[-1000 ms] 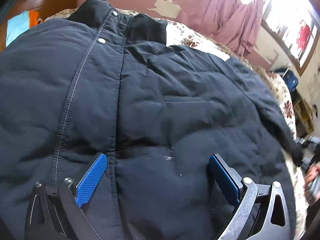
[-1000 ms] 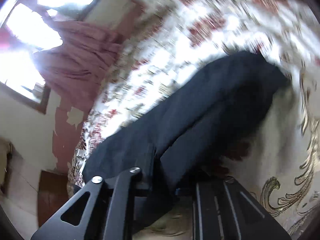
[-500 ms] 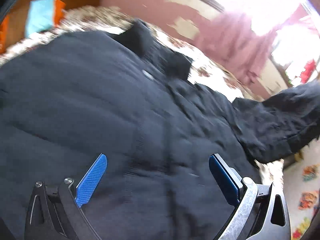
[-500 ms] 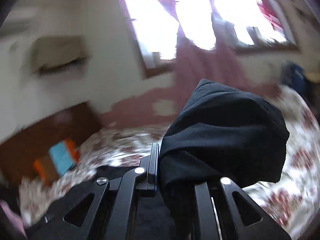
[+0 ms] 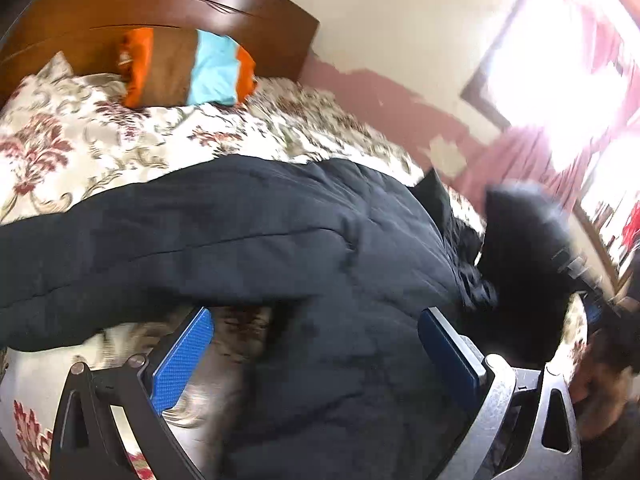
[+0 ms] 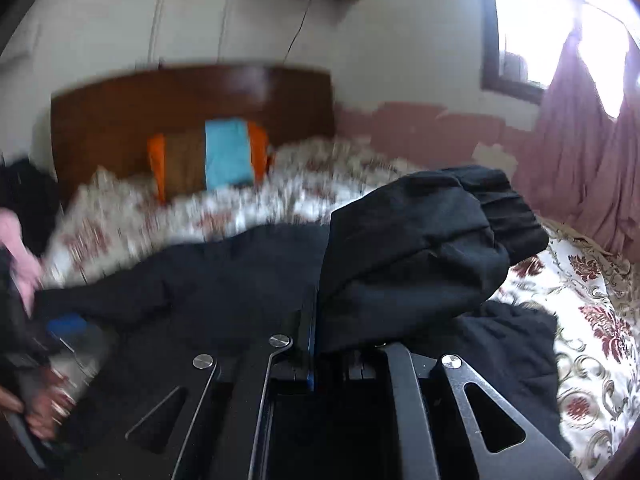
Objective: Fold large clothes
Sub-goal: 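Fold the held sleeve across the jacket front with the right tool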
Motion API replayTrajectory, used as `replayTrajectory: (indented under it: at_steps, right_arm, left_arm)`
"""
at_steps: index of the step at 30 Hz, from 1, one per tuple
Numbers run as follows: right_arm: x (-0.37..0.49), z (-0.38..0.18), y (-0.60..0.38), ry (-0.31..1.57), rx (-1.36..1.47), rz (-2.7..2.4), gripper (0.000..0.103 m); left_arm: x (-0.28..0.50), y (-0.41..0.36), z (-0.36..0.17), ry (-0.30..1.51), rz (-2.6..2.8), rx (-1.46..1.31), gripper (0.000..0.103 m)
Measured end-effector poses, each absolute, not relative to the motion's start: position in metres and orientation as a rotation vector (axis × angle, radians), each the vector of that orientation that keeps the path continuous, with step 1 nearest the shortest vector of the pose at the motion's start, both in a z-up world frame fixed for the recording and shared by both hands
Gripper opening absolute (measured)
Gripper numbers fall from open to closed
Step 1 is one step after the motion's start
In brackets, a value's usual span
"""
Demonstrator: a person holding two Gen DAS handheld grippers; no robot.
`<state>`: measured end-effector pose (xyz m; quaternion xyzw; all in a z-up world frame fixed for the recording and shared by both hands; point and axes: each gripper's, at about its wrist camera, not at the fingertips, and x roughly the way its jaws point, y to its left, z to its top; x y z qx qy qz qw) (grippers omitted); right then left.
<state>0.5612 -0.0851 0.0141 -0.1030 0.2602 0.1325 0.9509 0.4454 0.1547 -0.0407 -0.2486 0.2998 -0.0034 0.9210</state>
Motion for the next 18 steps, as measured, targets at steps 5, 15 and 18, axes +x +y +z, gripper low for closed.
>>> replayTrajectory:
  at_steps: [5, 15, 18]
  right_arm:
    - [0.552, -0.027, -0.048, 0.554, -0.426, 0.234, 0.008]
    - [0.509, -0.046, 0.026, 0.482, -0.908, 0.206, 0.055]
    - [0.49, -0.046, 0.036, 0.458, -0.977, 0.211, 0.055]
  left_arm:
    - [0.448, 0.176, -0.052, 0.583, -0.076, -0.618, 0.103]
    - [0.466, 0.178, -0.058, 0.58, -0.18, -0.659, 0.103]
    - [0.468, 0.183, -0.062, 0.581, -0.177, -0.691, 0.103]
